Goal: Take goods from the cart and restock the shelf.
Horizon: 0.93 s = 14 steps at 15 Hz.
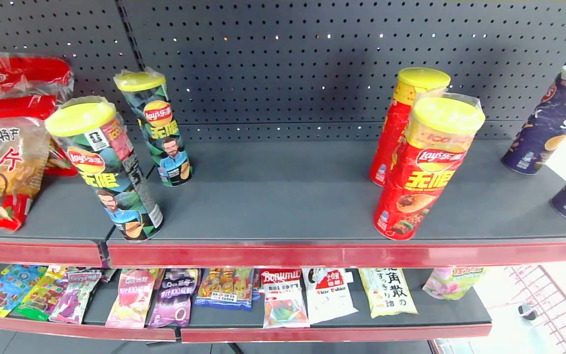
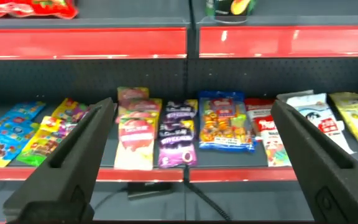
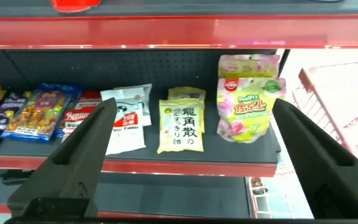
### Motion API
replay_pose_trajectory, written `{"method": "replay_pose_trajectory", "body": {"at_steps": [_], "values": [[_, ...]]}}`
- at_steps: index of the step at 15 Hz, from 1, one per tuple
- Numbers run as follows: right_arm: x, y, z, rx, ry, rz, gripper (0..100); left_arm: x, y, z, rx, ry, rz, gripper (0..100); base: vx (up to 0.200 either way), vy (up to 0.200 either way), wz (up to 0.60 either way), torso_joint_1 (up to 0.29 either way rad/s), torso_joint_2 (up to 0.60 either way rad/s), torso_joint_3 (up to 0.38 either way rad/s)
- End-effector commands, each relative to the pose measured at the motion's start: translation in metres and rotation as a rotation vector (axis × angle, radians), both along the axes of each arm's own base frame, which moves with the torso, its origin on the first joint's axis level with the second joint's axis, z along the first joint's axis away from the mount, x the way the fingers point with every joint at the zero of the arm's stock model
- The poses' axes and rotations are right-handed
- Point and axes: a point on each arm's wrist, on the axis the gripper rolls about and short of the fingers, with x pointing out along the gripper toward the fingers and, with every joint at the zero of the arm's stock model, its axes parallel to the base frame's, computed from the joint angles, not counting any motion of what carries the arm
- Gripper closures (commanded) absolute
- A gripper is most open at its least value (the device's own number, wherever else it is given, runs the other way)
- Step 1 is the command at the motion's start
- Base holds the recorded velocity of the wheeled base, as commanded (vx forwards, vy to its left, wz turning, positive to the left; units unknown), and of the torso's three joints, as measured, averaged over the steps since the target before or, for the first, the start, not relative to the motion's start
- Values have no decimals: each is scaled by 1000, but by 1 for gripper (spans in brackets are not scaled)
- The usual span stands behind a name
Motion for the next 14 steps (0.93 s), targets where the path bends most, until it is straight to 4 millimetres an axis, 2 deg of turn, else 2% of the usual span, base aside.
{"method": "replay_pose_trajectory", "body": {"at_steps": [1, 11, 14], "values": [[0, 0, 0, 0, 2, 1, 0, 0, 0, 0, 0, 0, 0, 0, 0, 0, 0, 0, 0, 0], [0, 0, 0, 0, 2, 1, 0, 0, 0, 1, 0, -2, 0, 0, 0, 0, 0, 0, 0, 0], [0, 0, 0, 0, 2, 1, 0, 0, 0, 0, 0, 0, 0, 0, 0, -200, 0, -6, -1, 4]]}}
